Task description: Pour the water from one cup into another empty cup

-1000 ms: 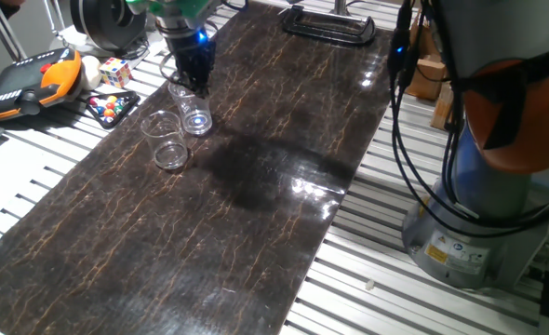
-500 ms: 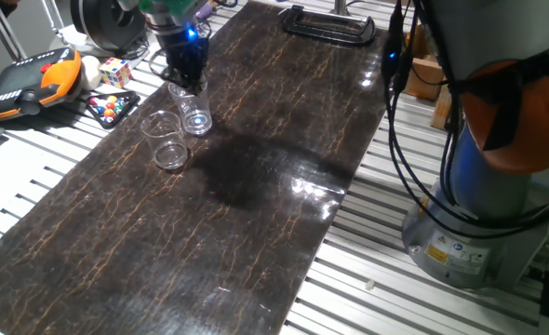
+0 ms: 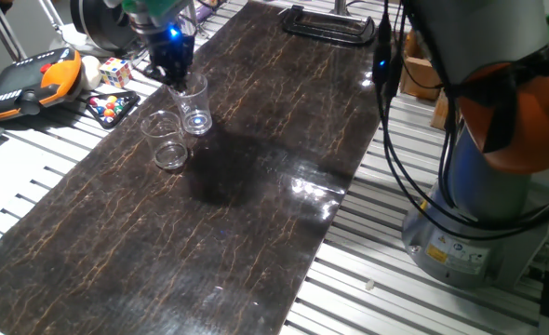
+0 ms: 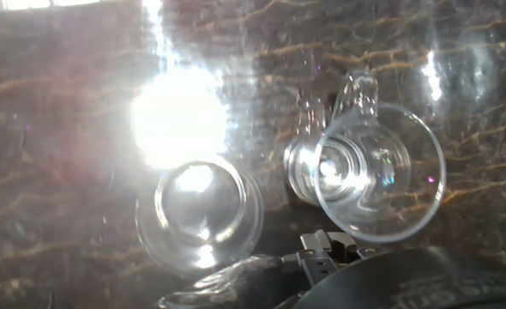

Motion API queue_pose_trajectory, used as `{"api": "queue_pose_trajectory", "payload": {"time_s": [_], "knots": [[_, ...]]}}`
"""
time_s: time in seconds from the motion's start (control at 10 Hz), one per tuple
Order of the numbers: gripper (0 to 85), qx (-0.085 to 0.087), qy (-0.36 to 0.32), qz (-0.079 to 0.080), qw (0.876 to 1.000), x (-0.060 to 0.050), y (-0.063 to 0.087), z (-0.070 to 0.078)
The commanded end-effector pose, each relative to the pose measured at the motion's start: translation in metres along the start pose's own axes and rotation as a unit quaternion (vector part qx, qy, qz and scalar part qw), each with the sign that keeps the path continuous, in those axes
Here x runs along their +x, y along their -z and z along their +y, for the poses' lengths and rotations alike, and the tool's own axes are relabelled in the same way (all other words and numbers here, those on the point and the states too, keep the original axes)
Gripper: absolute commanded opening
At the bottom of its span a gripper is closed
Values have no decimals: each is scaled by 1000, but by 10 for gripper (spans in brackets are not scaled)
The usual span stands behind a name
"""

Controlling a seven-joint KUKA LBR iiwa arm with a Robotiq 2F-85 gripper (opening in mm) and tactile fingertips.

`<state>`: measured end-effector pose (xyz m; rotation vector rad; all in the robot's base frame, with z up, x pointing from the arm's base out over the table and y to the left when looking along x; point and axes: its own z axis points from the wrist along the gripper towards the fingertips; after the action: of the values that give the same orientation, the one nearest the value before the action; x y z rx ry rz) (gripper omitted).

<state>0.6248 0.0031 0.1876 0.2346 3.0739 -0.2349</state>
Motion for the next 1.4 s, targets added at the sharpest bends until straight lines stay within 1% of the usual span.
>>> {"api": "queue_pose_trajectory", "payload": {"time_s": [0.0, 0.2, 0.5, 0.7, 0.8, 0.9, 1.0, 1.1, 1.2, 1.3], "knots": [[7, 3, -3, -3, 1000, -3, -2, 0], [7, 2, -9, -7, 1000, -11, -9, 1], [7, 14, -16, -13, 1000, -18, -10, 7], [7, 21, -14, -10, 1000, -20, -11, 9], [10, 27, 1, -6, 1000, -22, -12, 10], [57, 26, 9, -4, 1000, -24, -15, 7], [153, 24, 11, -2, 1000, -27, -18, 5], [283, 34, 11, -6, 999, -27, -19, 6], [367, 37, 2, -7, 999, -27, -19, 7], [477, 37, 0, -9, 999, -27, -19, 6]]}}
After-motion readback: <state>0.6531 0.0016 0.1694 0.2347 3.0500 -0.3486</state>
